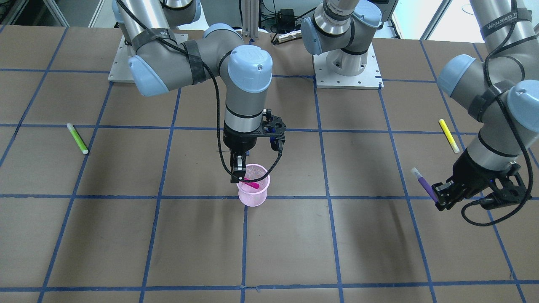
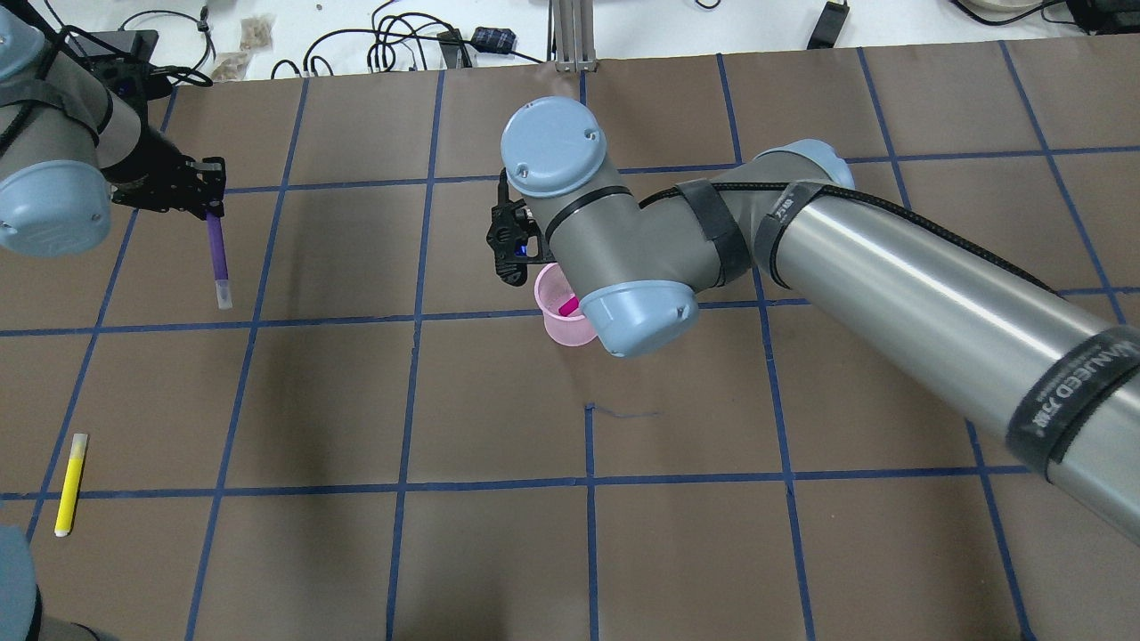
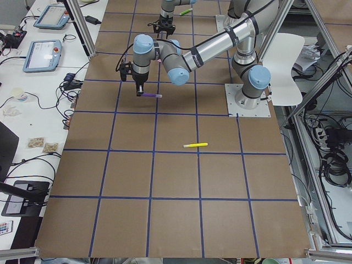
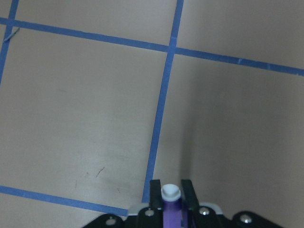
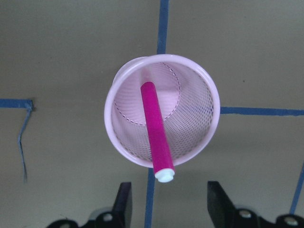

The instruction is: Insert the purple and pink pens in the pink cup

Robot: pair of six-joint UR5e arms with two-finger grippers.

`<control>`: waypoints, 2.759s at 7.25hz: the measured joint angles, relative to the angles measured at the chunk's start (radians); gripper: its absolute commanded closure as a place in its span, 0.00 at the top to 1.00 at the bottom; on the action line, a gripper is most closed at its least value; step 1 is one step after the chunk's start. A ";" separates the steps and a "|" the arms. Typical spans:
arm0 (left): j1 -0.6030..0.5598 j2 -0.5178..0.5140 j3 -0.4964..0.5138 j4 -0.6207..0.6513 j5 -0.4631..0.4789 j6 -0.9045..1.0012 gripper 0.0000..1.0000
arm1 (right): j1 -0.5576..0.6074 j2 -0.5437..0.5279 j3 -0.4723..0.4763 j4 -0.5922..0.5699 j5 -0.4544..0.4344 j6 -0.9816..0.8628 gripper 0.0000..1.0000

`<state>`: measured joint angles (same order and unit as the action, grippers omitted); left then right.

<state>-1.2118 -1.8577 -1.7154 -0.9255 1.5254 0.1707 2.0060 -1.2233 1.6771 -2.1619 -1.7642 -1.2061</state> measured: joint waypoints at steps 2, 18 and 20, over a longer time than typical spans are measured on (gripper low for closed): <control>-0.082 0.000 0.002 0.090 -0.006 -0.085 0.00 | -0.044 -0.081 -0.012 0.086 0.002 -0.001 0.62; -0.719 -0.052 -0.078 0.410 0.256 -0.905 0.00 | -0.319 -0.436 -0.010 0.396 0.211 1.377 0.68; -0.734 -0.062 -0.091 0.418 0.259 -0.917 0.00 | -0.319 -0.442 -0.004 0.397 0.228 1.424 1.00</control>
<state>-1.9459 -1.9198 -1.8067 -0.5073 1.7847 -0.7464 1.6874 -1.6648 1.6736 -1.7648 -1.5358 0.2178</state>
